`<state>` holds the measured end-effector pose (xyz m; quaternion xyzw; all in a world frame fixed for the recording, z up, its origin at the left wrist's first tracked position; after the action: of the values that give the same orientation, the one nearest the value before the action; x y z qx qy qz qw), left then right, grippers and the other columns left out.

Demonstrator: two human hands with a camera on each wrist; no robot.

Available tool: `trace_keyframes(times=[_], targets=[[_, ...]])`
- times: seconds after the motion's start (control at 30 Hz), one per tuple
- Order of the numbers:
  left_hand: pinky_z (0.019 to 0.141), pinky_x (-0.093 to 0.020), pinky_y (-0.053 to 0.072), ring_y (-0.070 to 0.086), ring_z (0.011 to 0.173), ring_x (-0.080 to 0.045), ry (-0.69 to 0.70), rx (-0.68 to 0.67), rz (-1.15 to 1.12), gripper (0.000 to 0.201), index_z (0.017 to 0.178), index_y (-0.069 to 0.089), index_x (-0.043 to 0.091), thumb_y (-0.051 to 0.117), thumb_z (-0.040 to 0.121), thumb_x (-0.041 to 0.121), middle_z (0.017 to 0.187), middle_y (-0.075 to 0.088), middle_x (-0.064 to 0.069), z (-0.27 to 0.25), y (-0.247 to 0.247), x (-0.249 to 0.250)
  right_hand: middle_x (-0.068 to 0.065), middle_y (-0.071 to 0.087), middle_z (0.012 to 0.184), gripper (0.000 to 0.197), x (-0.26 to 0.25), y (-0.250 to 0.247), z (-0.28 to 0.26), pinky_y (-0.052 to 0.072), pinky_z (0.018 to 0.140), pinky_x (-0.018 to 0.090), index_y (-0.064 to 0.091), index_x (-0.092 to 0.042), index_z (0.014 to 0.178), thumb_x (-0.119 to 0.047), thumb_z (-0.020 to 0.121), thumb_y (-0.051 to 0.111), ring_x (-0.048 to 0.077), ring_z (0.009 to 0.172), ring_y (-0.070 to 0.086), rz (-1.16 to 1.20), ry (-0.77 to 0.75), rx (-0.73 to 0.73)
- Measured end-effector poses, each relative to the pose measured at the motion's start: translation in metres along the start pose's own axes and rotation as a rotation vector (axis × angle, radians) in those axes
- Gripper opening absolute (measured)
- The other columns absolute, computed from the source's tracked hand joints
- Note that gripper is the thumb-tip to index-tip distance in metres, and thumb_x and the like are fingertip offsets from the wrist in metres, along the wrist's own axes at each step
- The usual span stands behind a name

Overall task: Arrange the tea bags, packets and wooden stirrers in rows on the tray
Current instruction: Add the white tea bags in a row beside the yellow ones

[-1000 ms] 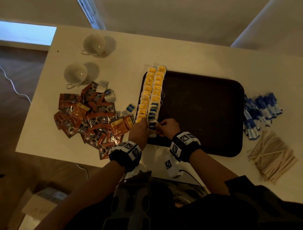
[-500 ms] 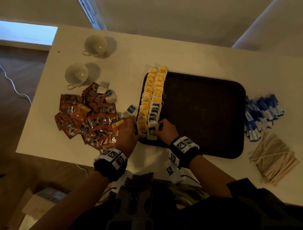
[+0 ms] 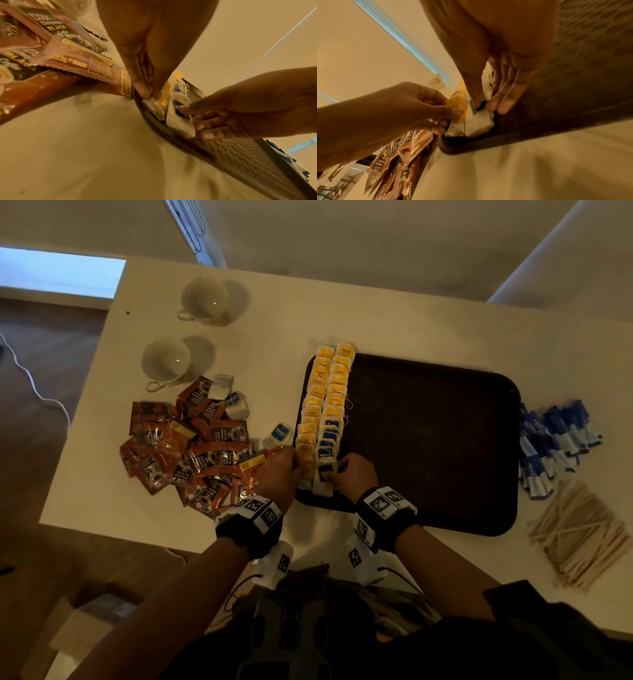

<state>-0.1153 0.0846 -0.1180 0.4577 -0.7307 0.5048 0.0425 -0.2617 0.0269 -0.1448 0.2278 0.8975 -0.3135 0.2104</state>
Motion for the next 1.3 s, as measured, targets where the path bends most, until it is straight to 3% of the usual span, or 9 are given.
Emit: trace_keyframes(times=[0.13, 0.37, 0.47, 0.63, 0.8, 0.93, 1.07, 1.17, 1.3], targets=[[0.069, -0.027, 0.038, 0.055, 0.083, -0.02, -0.037, 0.017, -0.005, 0.009, 0.095, 0.057, 0.005, 0.058, 0.089, 0.012, 0.096, 0.062, -0.012, 0.009, -0.006, 0.003, 0.013, 0.065, 0.102, 0.036, -0.003, -0.001, 0.002, 0.054, 0.082, 0.043, 0.056, -0.009, 0.101, -0.029, 0.078, 0.074, 0.027, 0.089, 0.065, 0.001, -0.008, 0.028], [0.077, -0.033, 0.042, 0.057, 0.096, -0.029, 0.001, 0.037, 0.042, 0.014, 0.099, 0.056, 0.003, 0.056, 0.09, 0.014, 0.105, 0.06, -0.015, 0.021, -0.013, 0.016, 0.011, 0.063, 0.106, 0.038, -0.004, -0.004, 0.005, 0.051, 0.082, 0.037, 0.056, -0.008, 0.106, -0.028, 0.08, 0.073, 0.025, 0.095, 0.061, -0.015, -0.004, 0.017], [0.08, -0.038, 0.045, 0.057, 0.095, -0.029, -0.005, 0.056, 0.004, 0.013, 0.097, 0.056, 0.004, 0.058, 0.088, 0.013, 0.103, 0.06, -0.015, 0.026, -0.015, 0.016, 0.012, 0.063, 0.106, 0.036, -0.005, -0.005, 0.005, 0.052, 0.084, 0.038, 0.056, -0.007, 0.104, -0.028, 0.08, 0.073, 0.025, 0.095, 0.062, 0.008, 0.005, 0.008], [0.075, -0.035, 0.043, 0.057, 0.094, -0.028, -0.006, 0.051, -0.001, 0.015, 0.099, 0.054, 0.005, 0.059, 0.088, 0.014, 0.102, 0.059, -0.013, 0.03, -0.017, 0.02, 0.011, 0.064, 0.104, 0.033, -0.007, -0.005, 0.007, 0.053, 0.082, 0.037, 0.057, -0.008, 0.103, -0.03, 0.082, 0.071, 0.024, 0.093, 0.063, -0.013, 0.004, -0.015], [0.071, -0.038, 0.052, 0.06, 0.08, -0.022, 0.001, 0.113, -0.162, 0.031, 0.103, 0.049, 0.012, 0.07, 0.081, 0.018, 0.086, 0.06, -0.005, 0.021, -0.02, 0.01, 0.012, 0.065, 0.104, 0.031, -0.006, -0.005, 0.006, 0.053, 0.085, 0.041, 0.059, -0.008, 0.1, -0.028, 0.08, 0.073, 0.026, 0.094, 0.064, 0.023, 0.023, 0.007], [0.077, -0.038, 0.051, 0.06, 0.086, -0.024, -0.026, 0.153, -0.188, 0.038, 0.108, 0.051, 0.007, 0.073, 0.077, 0.014, 0.092, 0.062, -0.011, 0.015, -0.025, 0.0, 0.012, 0.066, 0.106, 0.031, -0.005, -0.008, 0.006, 0.053, 0.086, 0.041, 0.062, -0.006, 0.1, -0.025, 0.079, 0.074, 0.026, 0.096, 0.064, 0.046, 0.027, 0.041], [0.076, -0.027, 0.047, 0.061, 0.089, -0.021, -0.049, 0.074, -0.157, 0.03, 0.108, 0.058, 0.004, 0.069, 0.082, 0.011, 0.097, 0.063, -0.009, 0.012, -0.015, -0.001, 0.013, 0.067, 0.105, 0.031, -0.007, -0.011, 0.007, 0.052, 0.087, 0.04, 0.064, -0.005, 0.1, -0.024, 0.079, 0.074, 0.027, 0.098, 0.063, 0.039, 0.017, 0.063], [0.078, -0.027, 0.047, 0.062, 0.092, -0.022, -0.04, 0.044, -0.137, 0.025, 0.107, 0.059, 0.003, 0.066, 0.084, 0.01, 0.101, 0.065, -0.013, 0.011, -0.009, 0.001, 0.012, 0.067, 0.104, 0.03, -0.008, -0.013, 0.009, 0.052, 0.087, 0.041, 0.065, -0.006, 0.099, -0.025, 0.078, 0.075, 0.027, 0.098, 0.063, 0.033, 0.011, 0.089], [0.073, -0.024, 0.043, 0.056, 0.083, -0.015, -0.007, 0.131, -0.147, 0.027, 0.107, 0.061, 0.004, 0.067, 0.084, 0.018, 0.098, 0.064, -0.011, 0.012, -0.022, 0.007, 0.011, 0.066, 0.107, 0.036, -0.007, -0.013, 0.008, 0.052, 0.084, 0.036, 0.062, -0.008, 0.103, -0.029, 0.077, 0.075, 0.024, 0.099, 0.063, 0.059, 0.012, 0.075]])
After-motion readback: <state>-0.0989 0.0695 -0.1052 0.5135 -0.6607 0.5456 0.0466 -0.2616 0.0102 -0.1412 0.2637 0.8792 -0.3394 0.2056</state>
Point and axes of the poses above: each hand's wrist, its own z-axis towards the middle knuckle, its own y-axis out of the palm, x = y × z, the point moved 8 cm from there along z, towards the middle knuckle
